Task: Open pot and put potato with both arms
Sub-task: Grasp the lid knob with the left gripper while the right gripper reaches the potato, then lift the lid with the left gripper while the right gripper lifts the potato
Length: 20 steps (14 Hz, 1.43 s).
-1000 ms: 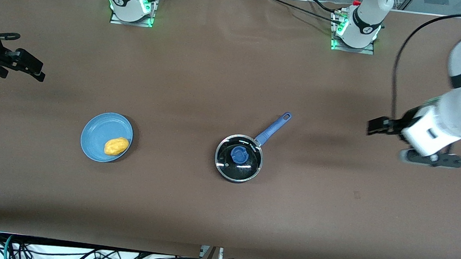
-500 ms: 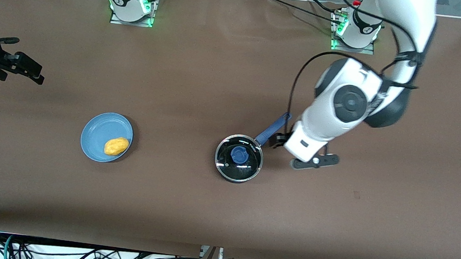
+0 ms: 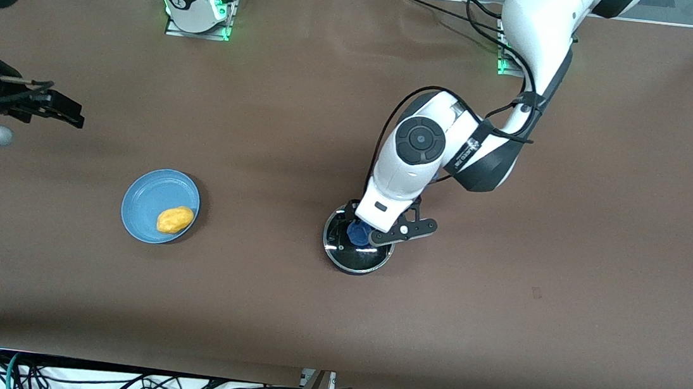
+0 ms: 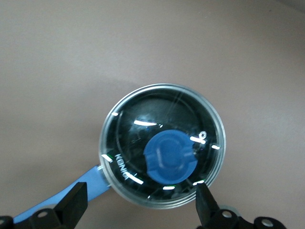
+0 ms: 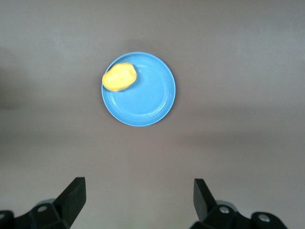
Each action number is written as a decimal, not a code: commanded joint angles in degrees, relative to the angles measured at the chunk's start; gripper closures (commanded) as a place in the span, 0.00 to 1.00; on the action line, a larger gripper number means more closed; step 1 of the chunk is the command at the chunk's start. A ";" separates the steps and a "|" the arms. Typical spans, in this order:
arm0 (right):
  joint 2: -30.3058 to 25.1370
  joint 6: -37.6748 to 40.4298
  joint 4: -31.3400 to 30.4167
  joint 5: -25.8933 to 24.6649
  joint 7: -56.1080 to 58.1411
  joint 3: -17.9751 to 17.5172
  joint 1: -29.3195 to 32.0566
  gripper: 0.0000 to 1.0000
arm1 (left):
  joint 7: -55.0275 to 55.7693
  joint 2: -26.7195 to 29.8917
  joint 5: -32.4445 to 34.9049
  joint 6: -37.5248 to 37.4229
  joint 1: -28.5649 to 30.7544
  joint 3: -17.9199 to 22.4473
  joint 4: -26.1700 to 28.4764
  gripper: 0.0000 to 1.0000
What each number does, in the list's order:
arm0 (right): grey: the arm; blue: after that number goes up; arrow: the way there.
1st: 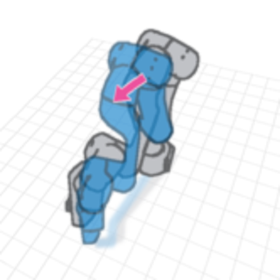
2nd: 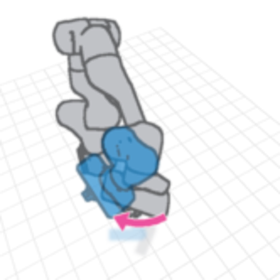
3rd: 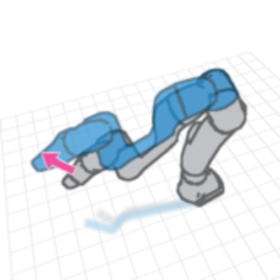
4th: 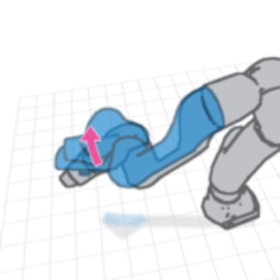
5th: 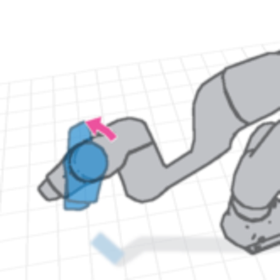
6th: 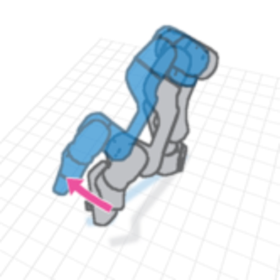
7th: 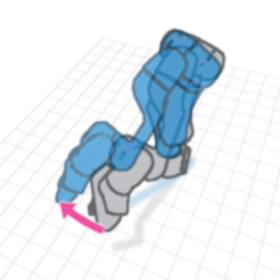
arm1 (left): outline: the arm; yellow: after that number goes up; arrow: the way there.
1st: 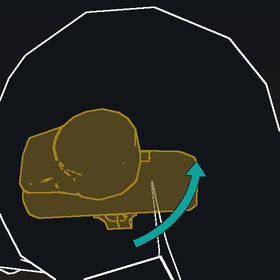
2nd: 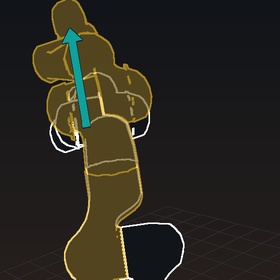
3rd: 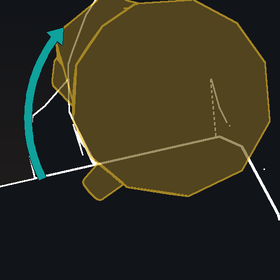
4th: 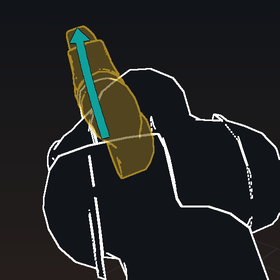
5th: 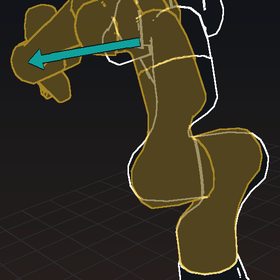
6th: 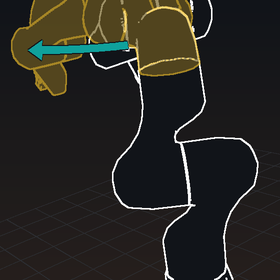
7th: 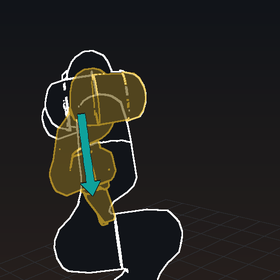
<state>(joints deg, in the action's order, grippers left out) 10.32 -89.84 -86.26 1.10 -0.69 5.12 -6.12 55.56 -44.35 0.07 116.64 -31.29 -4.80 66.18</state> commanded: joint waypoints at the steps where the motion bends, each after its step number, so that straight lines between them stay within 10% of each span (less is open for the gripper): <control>1: 3.72 -0.24 0.65 -0.66 0.52 -0.63 -0.12 0.00 | 4.36 -6.44 1.52 2.52 -3.85 4.51 -7.37 0.00; 7: 21.30 -15.17 1.27 -0.74 0.95 -0.63 -3.28 0.00 | 6.57 -9.18 1.52 3.33 -7.03 7.96 -9.49 0.00; 16: 31.07 -29.24 1.27 4.87 -12.40 -0.72 -4.61 0.01 | 8.95 -10.85 4.15 4.38 -8.70 8.31 -9.32 0.00; 20: 33.01 -33.64 1.00 5.49 -13.10 -0.72 -4.52 0.02 | 9.21 -10.85 5.38 4.30 -8.79 8.23 -9.14 0.23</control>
<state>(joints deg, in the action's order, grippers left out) 42.31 -122.26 -86.36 5.76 -12.61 4.33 -10.65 63.24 -53.99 2.66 121.31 -39.61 2.86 59.21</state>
